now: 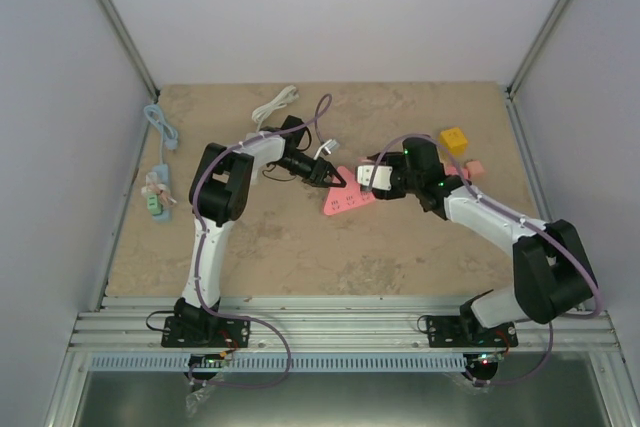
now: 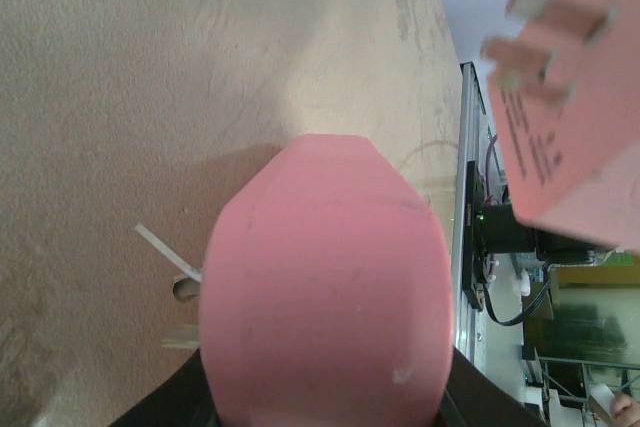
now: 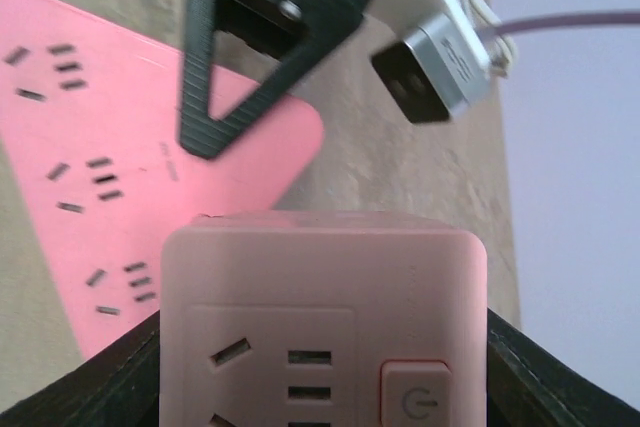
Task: Pull the plug off the socket
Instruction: Remove the plug from the socket, then place the plug at the center of the board.
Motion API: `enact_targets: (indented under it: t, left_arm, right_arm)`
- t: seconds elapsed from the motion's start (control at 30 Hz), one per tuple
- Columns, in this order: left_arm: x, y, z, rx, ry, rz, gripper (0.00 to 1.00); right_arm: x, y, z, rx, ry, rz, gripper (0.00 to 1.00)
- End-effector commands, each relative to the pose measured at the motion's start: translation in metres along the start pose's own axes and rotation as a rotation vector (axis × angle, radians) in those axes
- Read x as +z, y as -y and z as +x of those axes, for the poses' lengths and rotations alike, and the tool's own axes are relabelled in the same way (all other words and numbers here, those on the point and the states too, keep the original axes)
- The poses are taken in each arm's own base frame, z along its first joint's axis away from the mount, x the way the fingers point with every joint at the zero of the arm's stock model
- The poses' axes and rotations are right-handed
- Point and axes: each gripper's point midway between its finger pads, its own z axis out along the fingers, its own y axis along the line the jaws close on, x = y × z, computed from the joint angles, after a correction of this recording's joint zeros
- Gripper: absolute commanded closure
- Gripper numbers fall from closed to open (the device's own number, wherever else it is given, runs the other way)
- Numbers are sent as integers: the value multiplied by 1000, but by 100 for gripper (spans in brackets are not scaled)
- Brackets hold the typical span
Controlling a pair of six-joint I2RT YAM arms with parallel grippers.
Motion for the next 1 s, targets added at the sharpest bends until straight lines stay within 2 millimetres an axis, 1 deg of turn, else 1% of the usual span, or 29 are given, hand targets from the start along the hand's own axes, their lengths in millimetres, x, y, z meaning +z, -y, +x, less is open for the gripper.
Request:
enact_targets:
  t: [0.0,0.1,0.2,0.4,0.57,0.67,0.73,0.87,0.97]
  left_arm:
    - [2,-45,25,-66,-65,-158,100]
    - [2,-45,25,-66,-65,-159,100]
    - [2,-45,25,-65,-65,-159,100]
    - [2,-45,26,-67,-66,-157,100]
    - [2,-45,25,-66,-65,-157,100]
    - [2,-45,25,-67,-65,-156,100]
    - [2,-44,25,-67,-65,-155,100]
    - [2,-44,25,-66,-63,-154,100]
    - [2,-44,25,-67,-64,-153,100]
  right_arm:
    - [0,35,16,65,-51,139,87]
    - [4,47,35,115,-109,182,87]
    - [9,54,56,159,-178,216,87]
    - [13,74,89,212,-292,314,87]
    - [17,94,129,266,-409,363,86]
    - [22,98,154,282,-465,375,86]
    - [23,103,167,287,-483,393,86]
    - [24,116,183,305,-500,434,86]
    - [29,121,191,306,-513,451,86]
